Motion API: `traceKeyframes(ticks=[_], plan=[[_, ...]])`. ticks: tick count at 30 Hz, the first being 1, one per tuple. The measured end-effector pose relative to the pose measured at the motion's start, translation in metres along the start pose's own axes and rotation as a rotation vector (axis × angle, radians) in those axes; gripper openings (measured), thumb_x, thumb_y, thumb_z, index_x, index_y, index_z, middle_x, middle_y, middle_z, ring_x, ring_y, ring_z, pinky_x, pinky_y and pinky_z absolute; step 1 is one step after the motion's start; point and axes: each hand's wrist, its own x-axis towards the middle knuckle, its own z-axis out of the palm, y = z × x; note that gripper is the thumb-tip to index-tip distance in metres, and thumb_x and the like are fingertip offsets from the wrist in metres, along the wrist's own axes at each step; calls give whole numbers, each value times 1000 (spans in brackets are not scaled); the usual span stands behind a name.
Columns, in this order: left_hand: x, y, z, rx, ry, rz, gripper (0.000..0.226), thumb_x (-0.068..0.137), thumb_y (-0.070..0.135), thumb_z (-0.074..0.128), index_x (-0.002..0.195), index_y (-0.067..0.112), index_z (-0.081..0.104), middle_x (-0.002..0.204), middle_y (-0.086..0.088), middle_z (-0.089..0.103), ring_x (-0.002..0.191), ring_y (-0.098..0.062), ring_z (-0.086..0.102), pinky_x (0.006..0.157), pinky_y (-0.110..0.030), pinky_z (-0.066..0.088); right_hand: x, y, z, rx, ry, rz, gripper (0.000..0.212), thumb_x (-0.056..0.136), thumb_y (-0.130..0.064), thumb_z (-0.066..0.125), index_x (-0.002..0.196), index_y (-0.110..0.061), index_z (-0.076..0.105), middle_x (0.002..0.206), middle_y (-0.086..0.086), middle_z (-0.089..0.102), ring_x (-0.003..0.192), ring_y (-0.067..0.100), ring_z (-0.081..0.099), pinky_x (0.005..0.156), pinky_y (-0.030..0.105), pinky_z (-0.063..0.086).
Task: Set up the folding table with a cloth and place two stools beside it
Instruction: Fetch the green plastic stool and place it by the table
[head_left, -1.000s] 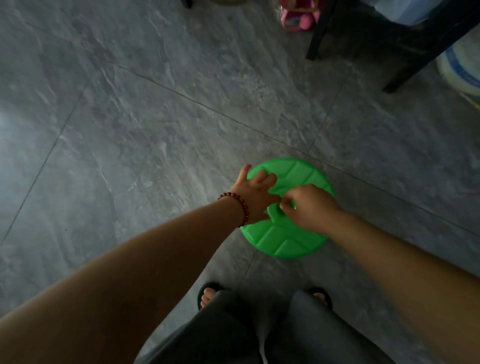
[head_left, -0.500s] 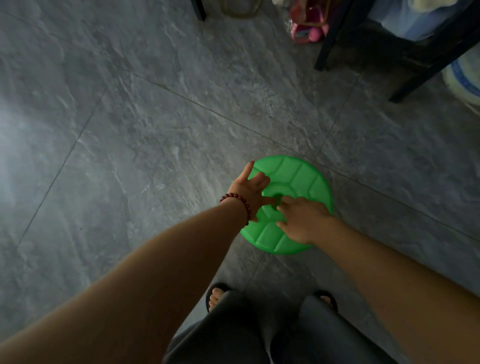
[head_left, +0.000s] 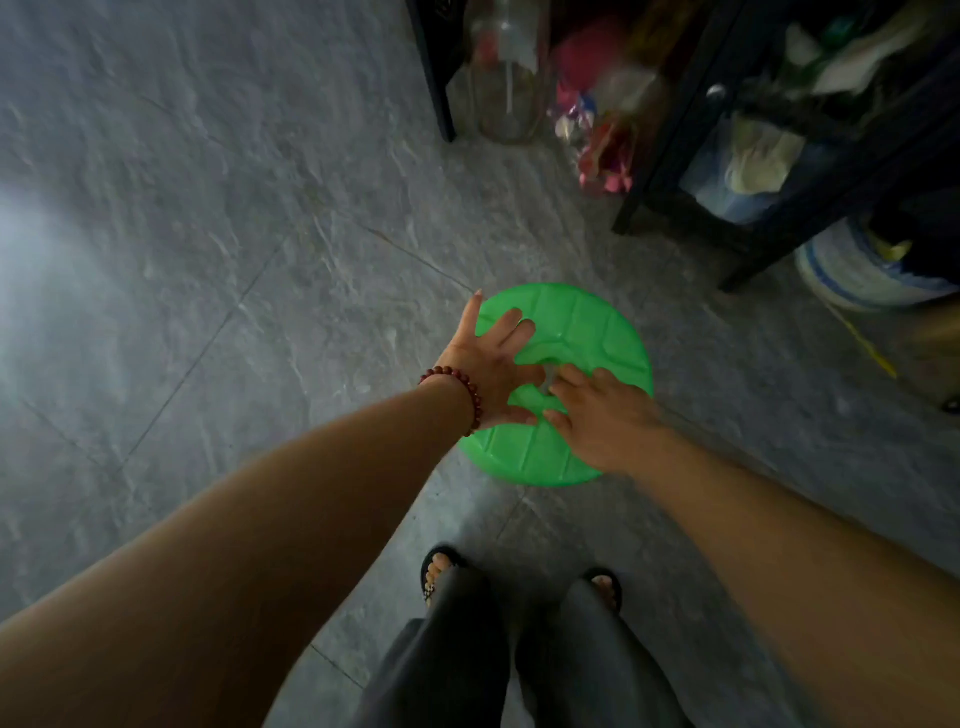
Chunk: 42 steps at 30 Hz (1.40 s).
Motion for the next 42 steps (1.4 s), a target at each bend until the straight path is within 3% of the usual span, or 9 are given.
traceKeyframes(ticks=[4, 7, 13, 18, 31, 42], plan=[[-37, -21, -75, 2, 16, -68, 67, 81, 75, 30, 141, 46, 25, 157, -6, -4, 142, -33, -15, 101, -68, -13, -37, -12, -77, -48, 95, -39, 44, 97, -44, 35, 136, -24, 37, 139, -9, 35, 111, 24, 44, 82, 38, 47], [-70, -36, -136, 3, 24, -139, 68, 80, 77, 29, 141, 47, 21, 157, -6, -12, 140, -39, -17, 98, -72, -12, -67, -24, -142, -68, 143, -69, 45, 97, -43, 35, 137, -24, 37, 140, -9, 34, 112, 24, 43, 83, 38, 47], [-147, -55, -245, -193, -1, -250, 67, 77, 78, 31, 138, 50, 23, 155, -2, -19, 140, -40, -15, 100, -74, 16, -132, -51, -256, -165, 207, -155, 48, 97, -43, 34, 141, -22, 34, 145, -10, 30, 116, 25, 40, 86, 37, 45], [-208, -66, -293, -258, 117, -319, 63, 77, 75, 37, 134, 48, 32, 156, -2, -13, 140, -41, -13, 102, -68, 25, -165, -83, -318, -212, 215, -232, 48, 98, -42, 33, 140, -19, 34, 145, -8, 29, 116, 26, 39, 87, 39, 43], [-342, -118, -287, -445, 342, -541, 57, 75, 74, 45, 126, 47, 46, 156, -4, 5, 142, -38, -2, 104, -60, 32, -177, -209, -390, -413, 270, -447, 50, 99, -43, 27, 143, -20, 30, 144, -7, 30, 115, 25, 39, 87, 42, 45], [-448, -231, -258, -417, 397, -642, 60, 78, 74, 37, 130, 46, 42, 155, -6, 6, 144, -27, 6, 107, -57, 30, -122, -354, -435, -464, 367, -586, 49, 99, -45, 24, 139, -20, 38, 140, -2, 39, 112, 26, 44, 86, 40, 44]])
